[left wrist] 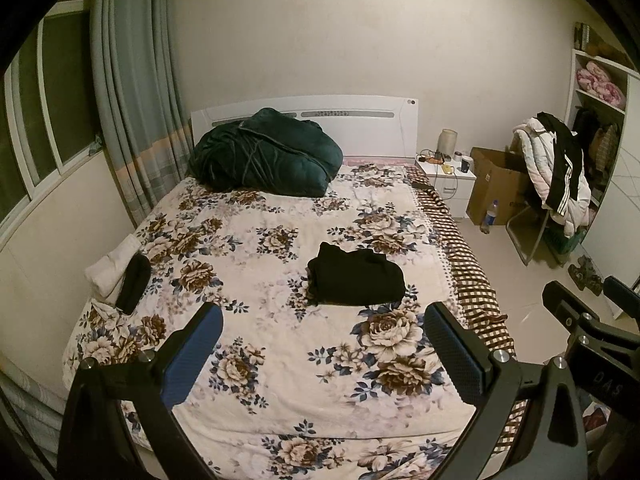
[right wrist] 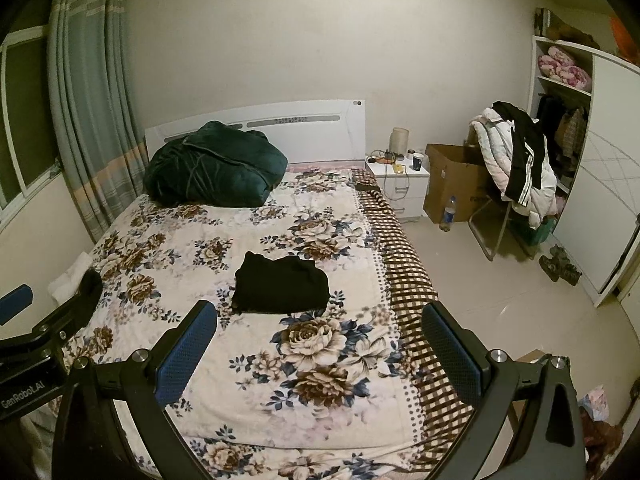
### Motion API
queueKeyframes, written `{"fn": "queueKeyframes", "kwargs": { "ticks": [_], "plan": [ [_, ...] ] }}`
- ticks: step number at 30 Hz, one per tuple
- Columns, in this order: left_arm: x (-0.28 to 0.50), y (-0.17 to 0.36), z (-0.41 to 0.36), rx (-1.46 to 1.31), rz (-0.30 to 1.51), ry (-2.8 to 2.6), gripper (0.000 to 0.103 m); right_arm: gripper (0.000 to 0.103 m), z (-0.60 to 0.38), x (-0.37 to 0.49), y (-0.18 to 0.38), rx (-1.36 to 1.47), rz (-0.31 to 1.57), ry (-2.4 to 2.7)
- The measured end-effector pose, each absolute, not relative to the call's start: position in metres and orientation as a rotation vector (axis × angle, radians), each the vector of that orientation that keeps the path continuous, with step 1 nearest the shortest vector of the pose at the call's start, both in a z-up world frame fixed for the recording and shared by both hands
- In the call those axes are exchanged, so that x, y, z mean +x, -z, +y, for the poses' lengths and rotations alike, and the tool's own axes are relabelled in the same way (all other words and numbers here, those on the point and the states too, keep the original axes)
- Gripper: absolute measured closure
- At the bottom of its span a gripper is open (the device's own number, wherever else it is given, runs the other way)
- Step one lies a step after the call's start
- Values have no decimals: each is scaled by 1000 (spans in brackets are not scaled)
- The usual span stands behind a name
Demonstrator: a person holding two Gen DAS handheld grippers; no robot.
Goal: Fold small clothes
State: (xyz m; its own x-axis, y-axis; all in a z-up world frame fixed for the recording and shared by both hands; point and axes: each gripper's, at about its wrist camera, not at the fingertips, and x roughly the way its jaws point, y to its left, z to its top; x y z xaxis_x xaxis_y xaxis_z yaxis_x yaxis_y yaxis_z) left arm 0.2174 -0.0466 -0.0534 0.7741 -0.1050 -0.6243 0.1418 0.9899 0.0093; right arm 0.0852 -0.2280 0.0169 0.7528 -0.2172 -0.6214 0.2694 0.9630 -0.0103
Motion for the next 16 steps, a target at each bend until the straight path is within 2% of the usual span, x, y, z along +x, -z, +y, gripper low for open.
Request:
{"fn": "queueKeyframes", "kwargs": {
  "ticks": [16],
  "plan": [
    [224, 46, -38, 66, 653, 136, 0, 0, -221, 80, -14, 97, 660, 275]
  ]
}}
